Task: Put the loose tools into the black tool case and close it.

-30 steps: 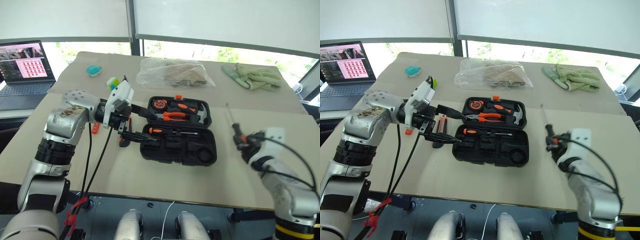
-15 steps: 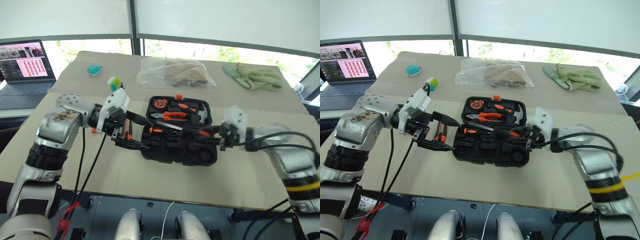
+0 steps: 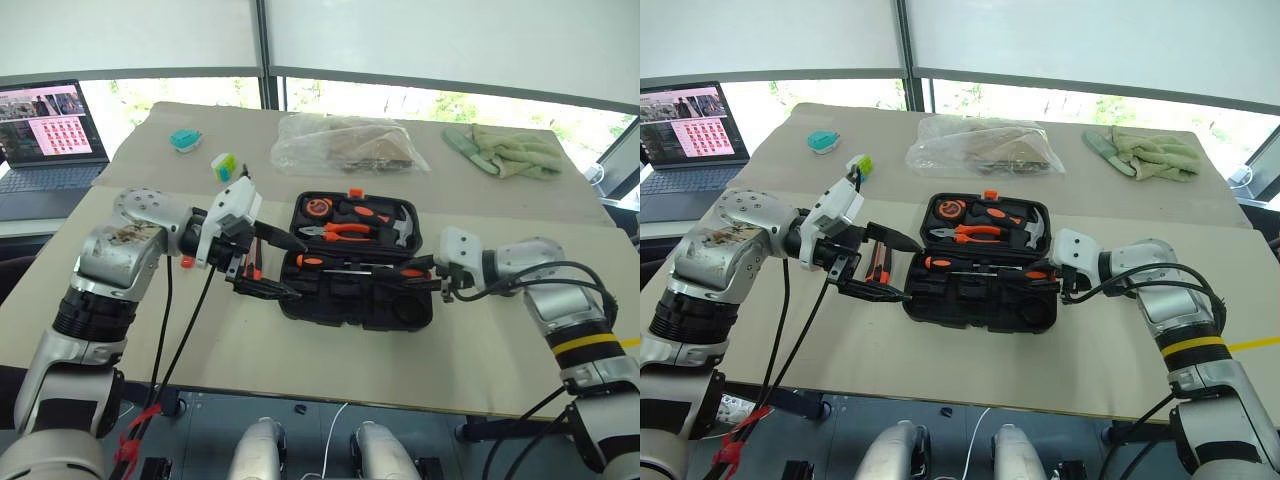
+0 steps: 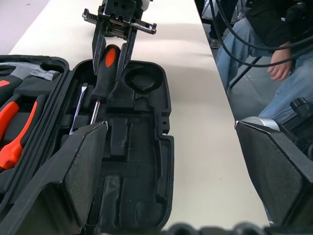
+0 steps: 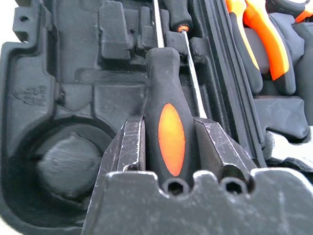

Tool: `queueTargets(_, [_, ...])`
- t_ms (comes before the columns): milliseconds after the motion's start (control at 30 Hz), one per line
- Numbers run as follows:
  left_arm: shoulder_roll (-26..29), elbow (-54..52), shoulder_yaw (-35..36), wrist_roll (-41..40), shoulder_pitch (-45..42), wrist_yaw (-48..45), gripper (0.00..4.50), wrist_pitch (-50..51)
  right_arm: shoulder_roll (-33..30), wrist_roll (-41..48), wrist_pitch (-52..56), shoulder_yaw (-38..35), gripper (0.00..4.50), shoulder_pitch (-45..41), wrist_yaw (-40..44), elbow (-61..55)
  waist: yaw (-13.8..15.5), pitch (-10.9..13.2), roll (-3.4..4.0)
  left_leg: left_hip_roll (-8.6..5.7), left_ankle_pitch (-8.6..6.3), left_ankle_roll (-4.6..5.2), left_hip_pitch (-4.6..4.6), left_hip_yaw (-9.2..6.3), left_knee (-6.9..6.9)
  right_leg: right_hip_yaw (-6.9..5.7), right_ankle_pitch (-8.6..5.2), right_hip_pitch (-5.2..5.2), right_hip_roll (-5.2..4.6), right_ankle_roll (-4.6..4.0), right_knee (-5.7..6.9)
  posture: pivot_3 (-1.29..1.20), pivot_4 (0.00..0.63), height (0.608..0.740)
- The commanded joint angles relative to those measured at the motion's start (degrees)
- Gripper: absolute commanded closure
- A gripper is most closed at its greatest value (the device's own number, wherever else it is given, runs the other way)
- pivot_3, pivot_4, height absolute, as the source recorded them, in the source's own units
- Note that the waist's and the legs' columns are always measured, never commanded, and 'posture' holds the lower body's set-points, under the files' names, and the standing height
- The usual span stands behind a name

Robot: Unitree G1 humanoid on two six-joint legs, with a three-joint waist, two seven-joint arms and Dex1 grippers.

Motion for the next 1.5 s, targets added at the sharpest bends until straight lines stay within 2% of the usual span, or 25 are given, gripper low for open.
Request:
queueTargets(33, [0.6, -1.4, 1.1, -0.5, -0.4, 0.2, 0.0, -1.1, 0.2, -0.4, 0.1, -0.8, 2.45, -0.5, 0.4, 0.5, 0.0, 0.0, 0.0, 0.0, 0.0, 0.0, 0.0, 0.0, 0.0, 0.0, 0.0, 0.0, 0.0, 0.0, 0.0, 0.0, 0.15, 0.74])
queueTargets(67, [0.7, -1.5, 1.1, -0.5, -0.3, 0.2, 0.0, -1.1, 0.5, 0.3, 1.1, -1.4, 2.32, -0.5, 0.3, 0.0, 0.0, 0.0, 0.0, 0.0, 0.0, 0.0, 0.0, 0.0, 0.0, 0.0, 0.0, 0.0, 0.0, 0.0, 0.01, 0.0, 0.15, 0.74])
queueTargets(267, [0.5, -1.6, 0.9, -0.4, -0.2, 0.6, 0.0, -1.3, 3.5, 6.9, 13.0, -5.9, 0.23, -0.9, -2.2, -7.8, 0.0, 0.0, 0.0, 0.01, 0.0, 0.0, 0.01, 0.0, 0.0, 0.0, 0.0, 0.0, 0.0, 0.0, 0.05, 0.0, 0.15, 0.74])
queueTargets(300, [0.4, -1.5, 0.8, -0.3, -0.2, 0.7, 0.0, -1.4, 3.9, 6.7, 13.8, -6.0, 0.03, -0.8, -3.1, -8.4, 0.0, 0.0, 0.0, 0.02, 0.0, 0.0, 0.01, 0.0, 0.0, 0.0, 0.0, -0.01, 0.0, 0.0, 0.06, 0.0, 0.15, 0.74])
queueTargets(333, [0.3, -1.4, 0.7, -0.3, -0.2, 0.8, 0.0, -1.6, 4.3, 6.4, 14.4, -5.9, 0.03, -0.6, -3.9, -8.8, 0.0, 0.0, 0.0, 0.02, 0.0, 0.0, 0.01, 0.0, 0.0, 0.0, 0.0, -0.01, 0.01, 0.0, 0.07, 0.0, 0.15, 0.74])
queueTargets(433, [0.0, -1.0, 0.4, -0.1, -0.4, 0.9, 0.0, -2.0, 5.6, 6.2, 16.1, -5.8, 0.69, -0.1, -6.0, -9.9, 0.0, 0.0, 0.0, 0.01, 0.0, 0.0, 0.01, 0.01, 0.0, 0.0, 0.0, -0.02, 0.0, -0.01, 0.06, 0.0, 0.15, 0.74])
queueTargets(800, [-0.8, 0.7, -0.4, 0.6, -1.4, 0.8, 0.0, -3.3, 7.9, 2.0, 17.2, -1.8, 4.43, 0.9, -8.8, -8.8, 0.0, 0.0, 0.0, 0.0, 0.0, -0.01, 0.0, 0.02, 0.0, 0.0, 0.0, -0.03, 0.0, 0.0, 0.06, 0.0, 0.15, 0.74])
queueTargets(1233, [-0.9, 0.9, -0.1, 1.3, -0.6, 1.7, 0.0, -3.8, 7.5, -7.0, 16.8, 5.3, 4.43, 2.0, -9.9, -9.4, 0.0, 0.0, -0.02, 0.01, 0.0, -0.01, 0.07, 0.02, 0.01, 0.0, 0.0, 0.02, 0.01, -0.01, 0.1, 0.0, 0.15, 0.74])
queueTargets(1300, [-0.8, 0.9, 0.1, 1.6, -0.4, 2.5, 0.0, -3.8, 7.8, -5.7, 18.2, 3.6, 4.43, 1.8, -10.2, -11.4, 0.0, 0.0, -0.02, 0.02, 0.0, -0.01, 0.09, 0.02, 0.01, 0.0, -0.01, 0.04, 0.01, -0.01, 0.11, 0.0, 0.15, 0.74])
queueTargets(1400, [0.0, 0.5, 1.1, 2.3, 1.1, 4.6, 0.0, -3.2, 8.1, 1.1, 22.2, -2.3, 4.43, 1.0, -9.4, -17.8, 0.0, 0.0, -0.02, 0.01, 0.0, -0.01, 0.09, 0.02, 0.01, 0.0, -0.01, 0.03, 0.01, -0.01, 0.12, 0.0, 0.15, 0.74])
queueTargets(1500, [2.6, -2.3, 6.6, 2.2, 7.1, 11.7, 0.0, 0.8, 7.0, 13.9, 35.4, -13.6, 4.43, -1.0, -10.7, -28.2, -0.3, 0.1, 0.14, 0.04, 0.0, -0.01, 0.06, 0.03, -0.04, 0.1, 0.0, -0.1, 0.0, -0.02, 0.18, 0.0, 0.15, 0.74])
